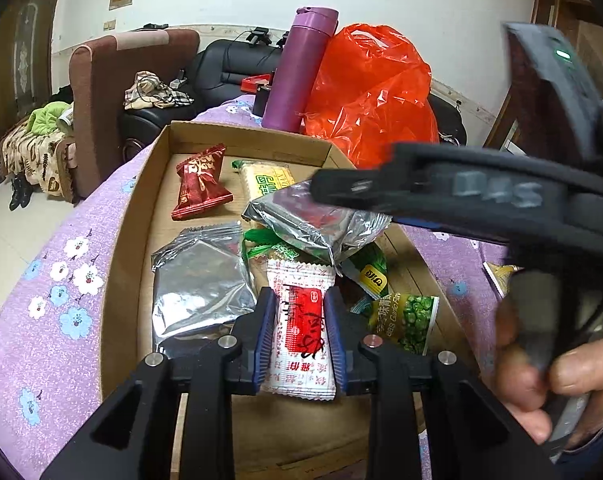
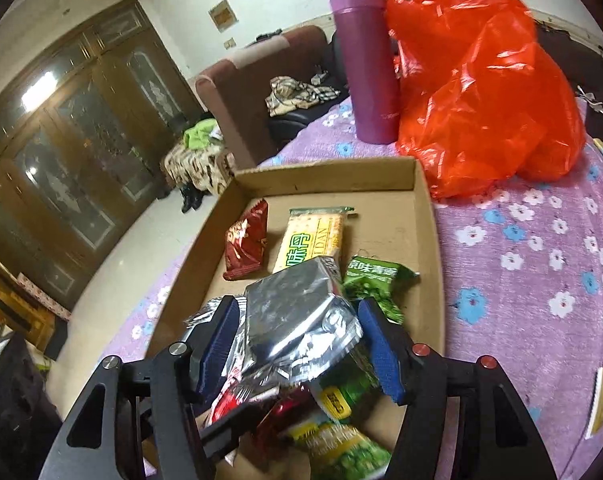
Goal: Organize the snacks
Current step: 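Lower the white packet into the tray with the left gripper while the right lowers the silver bag, then grasp the yellow-green snack packet on the table with the left gripper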
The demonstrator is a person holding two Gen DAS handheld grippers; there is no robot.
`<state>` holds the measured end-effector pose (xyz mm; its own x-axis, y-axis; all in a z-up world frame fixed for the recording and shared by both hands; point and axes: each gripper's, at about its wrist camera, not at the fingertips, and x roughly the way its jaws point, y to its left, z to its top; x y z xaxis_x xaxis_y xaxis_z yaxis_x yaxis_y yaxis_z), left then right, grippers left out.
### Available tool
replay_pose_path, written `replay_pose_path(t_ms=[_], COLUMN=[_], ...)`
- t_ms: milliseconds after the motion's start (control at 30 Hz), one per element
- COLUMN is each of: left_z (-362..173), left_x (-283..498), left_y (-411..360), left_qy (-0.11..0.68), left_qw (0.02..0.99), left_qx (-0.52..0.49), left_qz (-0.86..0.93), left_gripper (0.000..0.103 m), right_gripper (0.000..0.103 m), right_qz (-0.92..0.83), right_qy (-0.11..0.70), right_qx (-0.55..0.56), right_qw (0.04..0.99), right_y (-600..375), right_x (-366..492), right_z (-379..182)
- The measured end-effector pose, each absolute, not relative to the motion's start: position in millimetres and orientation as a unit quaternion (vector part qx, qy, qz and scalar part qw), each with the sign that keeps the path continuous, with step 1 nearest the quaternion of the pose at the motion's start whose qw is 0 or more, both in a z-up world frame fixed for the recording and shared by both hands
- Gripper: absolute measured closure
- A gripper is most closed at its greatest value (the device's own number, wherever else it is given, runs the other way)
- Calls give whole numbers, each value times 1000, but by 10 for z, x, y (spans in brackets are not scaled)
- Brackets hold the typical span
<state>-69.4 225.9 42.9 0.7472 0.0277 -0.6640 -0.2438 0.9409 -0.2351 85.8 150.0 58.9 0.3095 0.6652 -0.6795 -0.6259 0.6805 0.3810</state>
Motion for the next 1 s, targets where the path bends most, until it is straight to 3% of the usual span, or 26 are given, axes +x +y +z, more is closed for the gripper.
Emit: replay_pose_path(t_ms=[300,633,1000], left_z=[486,682,870], left_x=[-804,-888,-650], left_y=[2257,2114,1471], left_qy=[328,309,332], left_qw=[928,938,939], left_qx=[-152,-120,-87], left_qz=[84,99,20], left_gripper=[70,69,65], right_gripper=[35,34,34], right_qz=[402,347,275], right_qy=[420,419,418], right_qx=[63,85,209], right_qw=[812,835,840], right_y=[842,-289,-1456], right_x=[717,760,1040], right_z=[752,683,465])
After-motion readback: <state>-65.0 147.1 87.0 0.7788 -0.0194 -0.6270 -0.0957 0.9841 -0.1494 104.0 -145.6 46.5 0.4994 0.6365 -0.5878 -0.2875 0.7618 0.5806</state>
